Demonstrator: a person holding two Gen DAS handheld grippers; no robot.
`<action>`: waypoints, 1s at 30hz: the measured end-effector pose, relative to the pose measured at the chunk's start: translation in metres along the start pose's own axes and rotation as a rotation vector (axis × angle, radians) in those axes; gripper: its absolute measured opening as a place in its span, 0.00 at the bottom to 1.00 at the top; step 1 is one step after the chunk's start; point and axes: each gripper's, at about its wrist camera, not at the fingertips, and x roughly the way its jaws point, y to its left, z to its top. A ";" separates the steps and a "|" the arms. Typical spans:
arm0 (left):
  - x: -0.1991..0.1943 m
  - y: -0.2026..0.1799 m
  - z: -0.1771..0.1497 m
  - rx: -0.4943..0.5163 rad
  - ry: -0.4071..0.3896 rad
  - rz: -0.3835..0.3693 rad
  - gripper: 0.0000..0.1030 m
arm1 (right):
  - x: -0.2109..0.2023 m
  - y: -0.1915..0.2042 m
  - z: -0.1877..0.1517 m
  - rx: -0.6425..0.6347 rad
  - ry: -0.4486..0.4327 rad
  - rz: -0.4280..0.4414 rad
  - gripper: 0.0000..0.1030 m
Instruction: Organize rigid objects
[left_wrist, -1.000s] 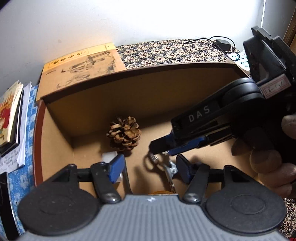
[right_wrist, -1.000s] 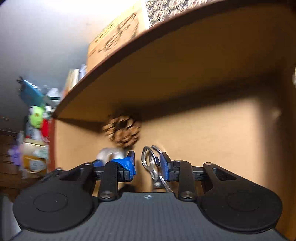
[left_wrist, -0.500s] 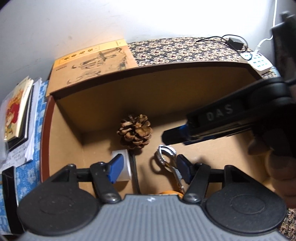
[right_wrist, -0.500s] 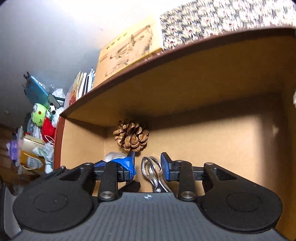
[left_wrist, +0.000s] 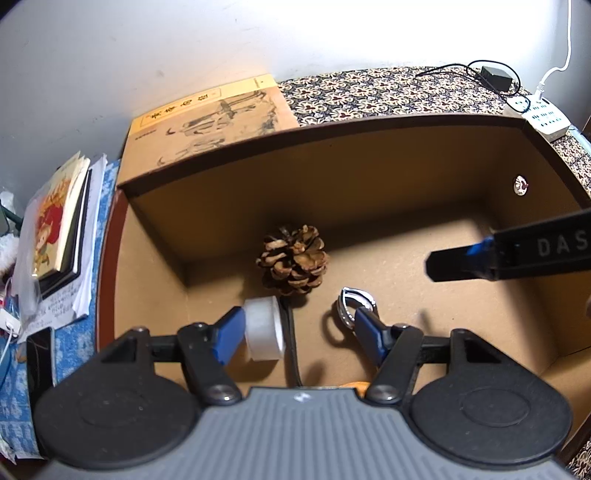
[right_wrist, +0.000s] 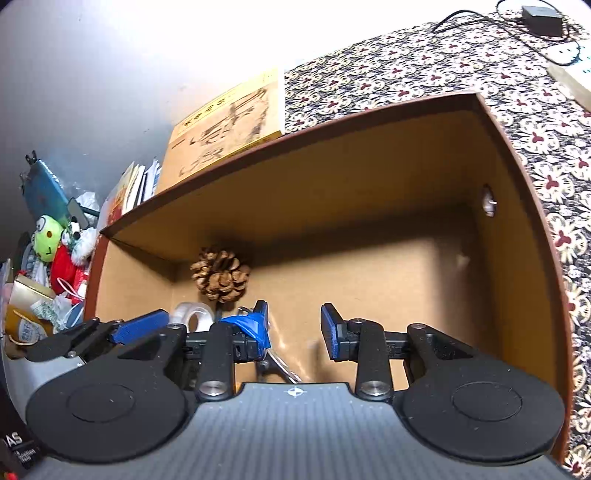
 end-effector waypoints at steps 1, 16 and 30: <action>0.000 0.000 0.000 0.000 0.000 0.002 0.64 | -0.002 0.000 -0.001 -0.007 -0.007 -0.014 0.14; -0.002 0.000 0.000 -0.013 -0.015 0.038 0.65 | -0.018 0.004 -0.020 -0.096 -0.103 -0.063 0.14; -0.038 -0.002 -0.004 -0.074 -0.065 0.138 0.68 | -0.045 0.021 -0.036 -0.176 -0.152 -0.072 0.14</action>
